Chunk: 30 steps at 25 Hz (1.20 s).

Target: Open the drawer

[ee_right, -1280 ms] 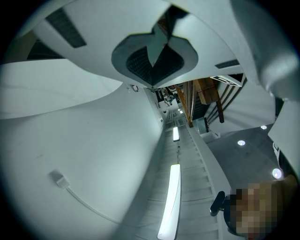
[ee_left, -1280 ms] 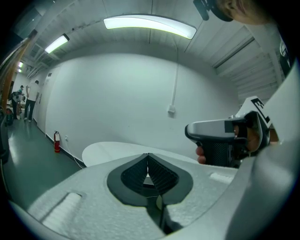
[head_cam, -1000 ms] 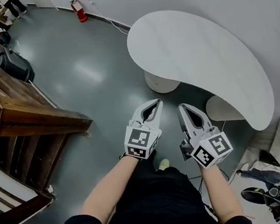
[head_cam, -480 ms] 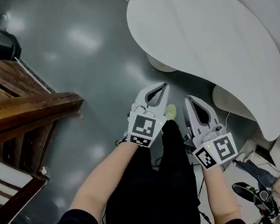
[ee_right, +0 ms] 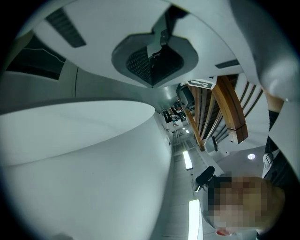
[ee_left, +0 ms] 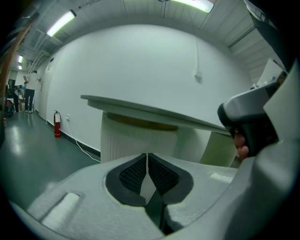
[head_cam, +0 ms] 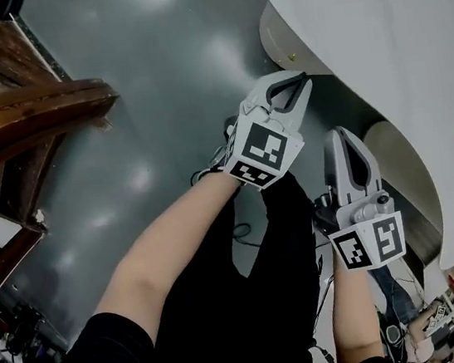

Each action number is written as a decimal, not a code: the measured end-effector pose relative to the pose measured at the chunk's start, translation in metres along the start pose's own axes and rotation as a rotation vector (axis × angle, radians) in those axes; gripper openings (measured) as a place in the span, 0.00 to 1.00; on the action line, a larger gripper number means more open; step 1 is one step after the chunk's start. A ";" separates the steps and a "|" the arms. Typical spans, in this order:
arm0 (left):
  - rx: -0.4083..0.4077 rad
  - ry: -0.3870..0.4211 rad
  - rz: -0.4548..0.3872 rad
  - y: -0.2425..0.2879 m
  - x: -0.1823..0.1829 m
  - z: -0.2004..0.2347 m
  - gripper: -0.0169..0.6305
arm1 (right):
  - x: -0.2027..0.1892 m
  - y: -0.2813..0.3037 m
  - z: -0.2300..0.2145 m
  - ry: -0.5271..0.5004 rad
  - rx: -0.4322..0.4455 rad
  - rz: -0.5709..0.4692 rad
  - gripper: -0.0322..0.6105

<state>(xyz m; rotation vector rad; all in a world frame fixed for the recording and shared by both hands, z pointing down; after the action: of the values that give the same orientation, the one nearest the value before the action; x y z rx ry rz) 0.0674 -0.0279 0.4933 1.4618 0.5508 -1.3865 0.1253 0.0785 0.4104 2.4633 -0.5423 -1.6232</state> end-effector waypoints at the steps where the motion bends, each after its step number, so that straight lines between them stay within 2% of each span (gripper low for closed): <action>1: 0.000 0.003 -0.004 0.007 -0.007 0.003 0.05 | -0.008 0.005 -0.003 0.005 0.000 0.000 0.07; 8: -0.007 0.034 -0.019 0.047 -0.029 0.012 0.05 | -0.031 0.022 -0.025 0.016 0.006 -0.003 0.07; 12: -0.004 0.059 -0.018 0.063 -0.035 0.017 0.15 | -0.033 0.024 -0.037 0.015 -0.007 -0.015 0.07; 15: 0.006 0.076 -0.016 0.072 -0.037 0.022 0.18 | -0.033 0.025 -0.043 0.024 -0.017 -0.022 0.07; 20: 0.007 0.107 0.005 0.088 -0.045 0.025 0.19 | -0.039 0.026 -0.049 0.040 -0.038 -0.020 0.07; 30: 0.010 0.101 0.029 0.096 -0.047 0.026 0.19 | -0.036 0.020 -0.051 0.048 -0.058 -0.015 0.07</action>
<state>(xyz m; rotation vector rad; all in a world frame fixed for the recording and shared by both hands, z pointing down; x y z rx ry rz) 0.1263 -0.0743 0.5741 1.5484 0.5854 -1.2999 0.1545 0.0695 0.4682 2.4633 -0.4640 -1.5584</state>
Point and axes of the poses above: the fingertips, and each gripper's own axes: y forward along the fingers, z to its left, x out of its top, the point moved 6 cm from there along -y, backward along the fingers, and after that the axes turned 1 degree about x, right-handed, at the moved point
